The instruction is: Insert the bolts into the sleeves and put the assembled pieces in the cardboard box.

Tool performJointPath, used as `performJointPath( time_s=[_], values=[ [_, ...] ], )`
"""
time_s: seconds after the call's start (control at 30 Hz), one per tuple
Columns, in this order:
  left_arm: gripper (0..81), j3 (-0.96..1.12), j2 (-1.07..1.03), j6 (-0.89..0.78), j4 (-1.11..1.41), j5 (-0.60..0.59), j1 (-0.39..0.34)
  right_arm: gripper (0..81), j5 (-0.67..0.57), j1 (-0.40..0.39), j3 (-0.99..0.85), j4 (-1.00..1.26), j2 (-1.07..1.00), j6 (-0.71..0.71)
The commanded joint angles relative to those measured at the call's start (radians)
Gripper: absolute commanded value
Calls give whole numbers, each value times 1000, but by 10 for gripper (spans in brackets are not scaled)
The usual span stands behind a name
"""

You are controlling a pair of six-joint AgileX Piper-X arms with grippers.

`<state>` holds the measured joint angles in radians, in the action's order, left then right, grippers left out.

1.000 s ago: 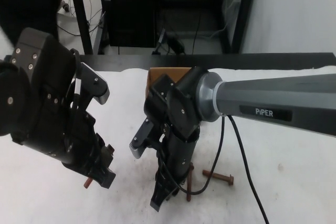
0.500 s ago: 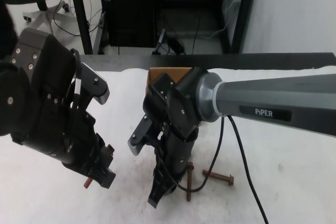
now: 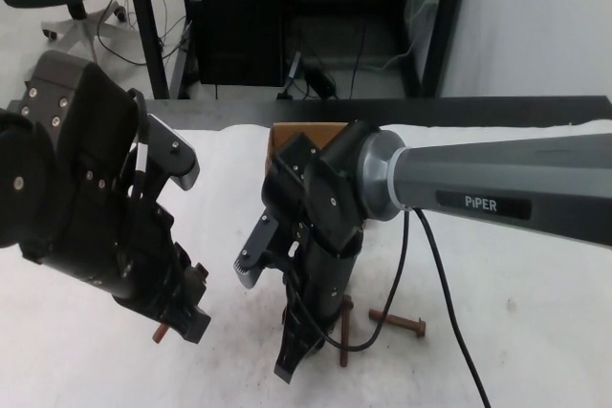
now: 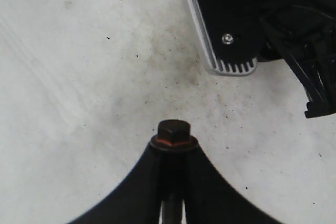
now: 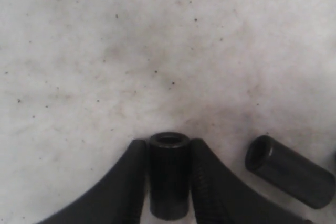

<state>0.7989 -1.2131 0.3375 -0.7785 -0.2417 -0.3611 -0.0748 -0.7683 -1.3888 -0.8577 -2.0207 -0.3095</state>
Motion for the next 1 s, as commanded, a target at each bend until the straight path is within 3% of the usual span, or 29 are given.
performJointPath(
  time_s=[0.0,0.5,0.7,0.97],
  values=[
    [0,5,15,-8,-10,-7,-4,348,-6,2,1,-30,-8,-4],
    [0,5,15,-8,-18,-7,-4,351,40,11,1,-63,-8,-21],
    [0,5,15,-8,-18,-7,-4,269,40,13,1,-53,-8,-25],
    [0,5,15,-8,-18,-7,-4,268,40,13,1,-33,-8,-26]
  ],
)
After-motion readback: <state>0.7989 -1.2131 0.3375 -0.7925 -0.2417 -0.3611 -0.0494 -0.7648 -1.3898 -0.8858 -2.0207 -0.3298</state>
